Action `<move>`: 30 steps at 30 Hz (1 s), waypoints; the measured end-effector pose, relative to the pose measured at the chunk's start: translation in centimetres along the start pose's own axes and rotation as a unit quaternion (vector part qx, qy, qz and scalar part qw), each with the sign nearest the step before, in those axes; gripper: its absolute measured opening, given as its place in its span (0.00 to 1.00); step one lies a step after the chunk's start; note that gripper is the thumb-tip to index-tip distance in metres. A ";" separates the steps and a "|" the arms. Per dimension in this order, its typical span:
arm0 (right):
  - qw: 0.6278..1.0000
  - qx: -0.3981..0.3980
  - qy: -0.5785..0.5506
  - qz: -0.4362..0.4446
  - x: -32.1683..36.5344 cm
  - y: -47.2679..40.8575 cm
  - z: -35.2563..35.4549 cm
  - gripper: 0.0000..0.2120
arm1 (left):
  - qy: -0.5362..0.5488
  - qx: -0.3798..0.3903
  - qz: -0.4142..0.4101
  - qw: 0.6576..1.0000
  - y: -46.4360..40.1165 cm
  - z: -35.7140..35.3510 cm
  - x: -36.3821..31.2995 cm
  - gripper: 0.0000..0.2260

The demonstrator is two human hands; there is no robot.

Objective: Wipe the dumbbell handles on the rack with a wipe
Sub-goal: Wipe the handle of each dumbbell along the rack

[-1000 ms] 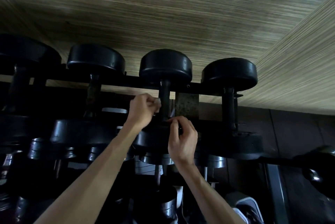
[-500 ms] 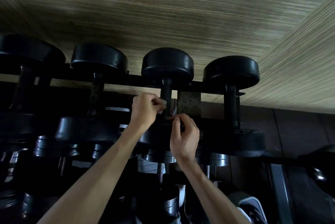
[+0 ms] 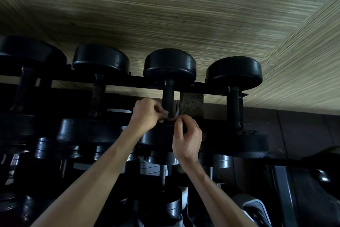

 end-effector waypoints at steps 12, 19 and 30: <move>1.000 -0.004 -0.001 -0.007 0.0 0.0 0.0 0.13 | 0.020 0.005 0.009 1.000 -0.2 0.2 0.0 0.07; 1.000 -0.007 -0.002 -0.006 0.2 0.0 0.0 0.14 | 0.158 -0.152 0.009 0.976 -2.9 -0.2 -2.3 0.04; 1.000 -0.001 0.000 -0.010 0.4 0.1 0.1 0.14 | 0.012 -0.019 -0.018 1.000 -0.4 -0.6 0.1 0.10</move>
Point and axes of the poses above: each hand's wrist, its own y-axis away from the middle knuckle, its own z-axis out of the back of the hand, x = y × z, the point moved 1 cm from there along -y, towards the middle knuckle, and after that the axes turned 15 degrees about -x, right-handed, at the moved point
